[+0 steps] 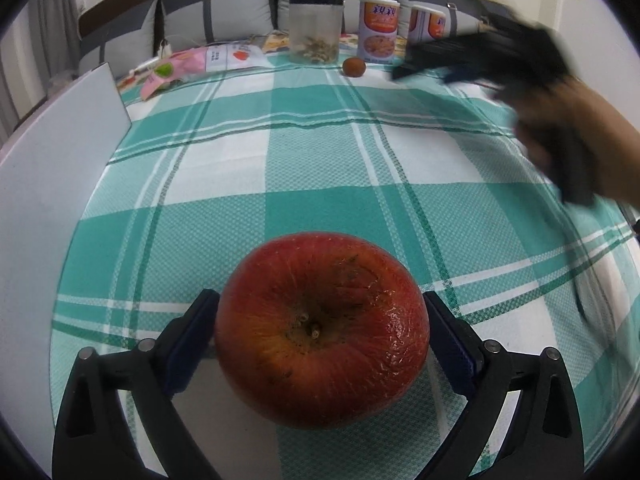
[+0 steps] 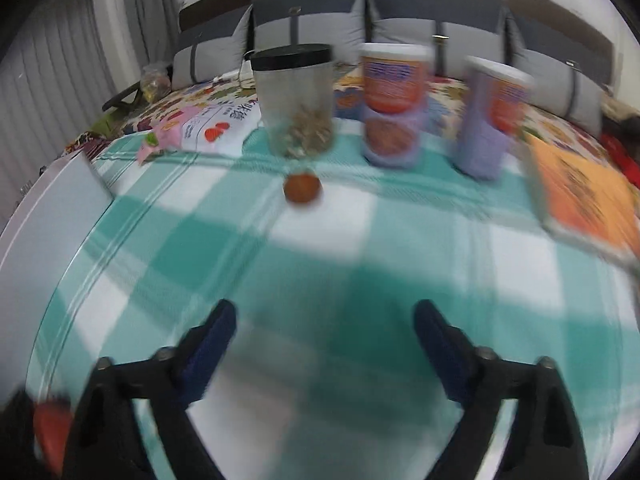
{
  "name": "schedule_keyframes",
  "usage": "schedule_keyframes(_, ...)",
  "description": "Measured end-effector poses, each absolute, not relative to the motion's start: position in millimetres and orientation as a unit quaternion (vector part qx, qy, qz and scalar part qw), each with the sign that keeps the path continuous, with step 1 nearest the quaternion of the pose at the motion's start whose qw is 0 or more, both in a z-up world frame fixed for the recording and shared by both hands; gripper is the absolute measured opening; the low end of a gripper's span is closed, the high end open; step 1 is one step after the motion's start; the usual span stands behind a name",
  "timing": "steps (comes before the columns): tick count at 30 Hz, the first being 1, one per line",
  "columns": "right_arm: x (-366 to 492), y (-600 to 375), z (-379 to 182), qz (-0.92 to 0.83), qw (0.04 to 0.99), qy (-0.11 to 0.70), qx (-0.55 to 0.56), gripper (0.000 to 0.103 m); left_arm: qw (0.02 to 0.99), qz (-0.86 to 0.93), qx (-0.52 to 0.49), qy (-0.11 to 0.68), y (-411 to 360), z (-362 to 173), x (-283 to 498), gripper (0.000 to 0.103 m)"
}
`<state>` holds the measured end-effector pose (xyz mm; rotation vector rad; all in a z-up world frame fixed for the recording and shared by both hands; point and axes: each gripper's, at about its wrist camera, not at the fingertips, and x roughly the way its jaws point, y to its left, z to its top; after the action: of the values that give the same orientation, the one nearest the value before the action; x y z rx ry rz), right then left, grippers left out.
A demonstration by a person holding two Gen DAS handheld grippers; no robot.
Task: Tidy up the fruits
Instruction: 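Hold the red apple in the left tool while the right tool grasps the small brown fruit, then set the red apple and small brown fruit back down on the table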
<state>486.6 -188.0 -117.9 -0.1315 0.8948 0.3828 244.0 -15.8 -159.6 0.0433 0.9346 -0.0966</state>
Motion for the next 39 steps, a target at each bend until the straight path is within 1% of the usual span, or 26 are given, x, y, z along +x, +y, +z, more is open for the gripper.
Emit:
schedule_keyframes(2,517,-172,-123,0.177,0.881,0.435,-0.065,0.076,0.891,-0.046,0.021,0.450,-17,-160,244,0.099)
schedule_keyframes(4,545,-159,-130,0.166,0.878,0.446,-0.056,0.070,0.891,-0.046,0.021,0.450,-16,-160,244,0.099)
schedule_keyframes(7,569,-143,-138,0.169,0.877,0.447,-0.054,0.057,0.891,-0.046,0.021,0.450,-16,-160,244,0.099)
schedule_keyframes(8,574,-137,-143,0.172,0.871,0.455,-0.066,0.045,0.891,-0.046,0.021,0.450,-16,-160,244,0.099)
schedule_keyframes(9,575,-134,-143,0.167,0.874,0.448,-0.082,0.029,0.891,-0.046,0.021,0.450,-16,-160,244,0.099)
schedule_keyframes(10,576,-132,-142,0.171,0.875,0.445,-0.087,0.029,0.891,-0.046,0.021,0.450,-17,-160,245,0.099)
schedule_keyframes(13,565,-148,-133,0.186,0.875,0.444,-0.049,0.029,0.891,-0.046,0.022,0.450,-18,-160,246,0.100)
schedule_keyframes(16,533,-174,-121,0.205,0.870,0.449,-0.005,0.029,0.891,-0.046,0.022,0.450,-18,-161,246,0.100)
schedule_keyframes(19,479,-199,-107,0.217,0.859,0.464,0.007,0.029,0.891,-0.046,0.022,0.450,-18,-160,246,0.100)
schedule_keyframes(22,403,-222,-100,0.212,0.848,0.485,0.002,0.030,0.891,-0.046,0.022,0.450,-18,-160,246,0.100)
schedule_keyframes(25,319,-243,-104,0.197,0.843,0.501,0.004,0.030,0.891,-0.046,0.021,0.450,-18,-160,246,0.100)
schedule_keyframes(28,265,-258,-115,0.179,0.852,0.492,0.002,0.030,0.890,-0.049,0.020,0.452,-17,-160,245,0.098)
schedule_keyframes(31,234,-258,-133,0.154,0.865,0.478,-0.015,0.035,0.885,-0.046,0.003,0.464,-12,-154,228,0.098)
schedule_keyframes(32,228,-259,-136,0.149,0.869,0.473,-0.015,0.042,0.885,-0.048,-0.008,0.464,-8,-152,220,0.098)
schedule_keyframes(33,219,-260,-136,0.143,0.876,0.460,-0.013,0.062,0.883,-0.051,-0.016,0.466,-4,-151,210,0.098)
schedule_keyframes(34,211,-261,-135,0.129,0.881,0.455,-0.011,0.075,0.881,-0.054,-0.022,0.469,0,-151,197,0.098)
schedule_keyframes(35,207,-262,-133,0.116,0.885,0.450,-0.009,0.091,0.881,-0.054,-0.022,0.469,4,-151,188,0.098)
schedule_keyframes(36,197,-262,-131,0.103,0.892,0.439,-0.005,0.094,0.882,-0.052,-0.019,0.468,7,-151,178,0.098)
schedule_keyframes(39,173,-262,-132,0.078,0.897,0.436,-0.012,0.094,0.887,-0.045,0.014,0.460,10,-157,152,0.098)
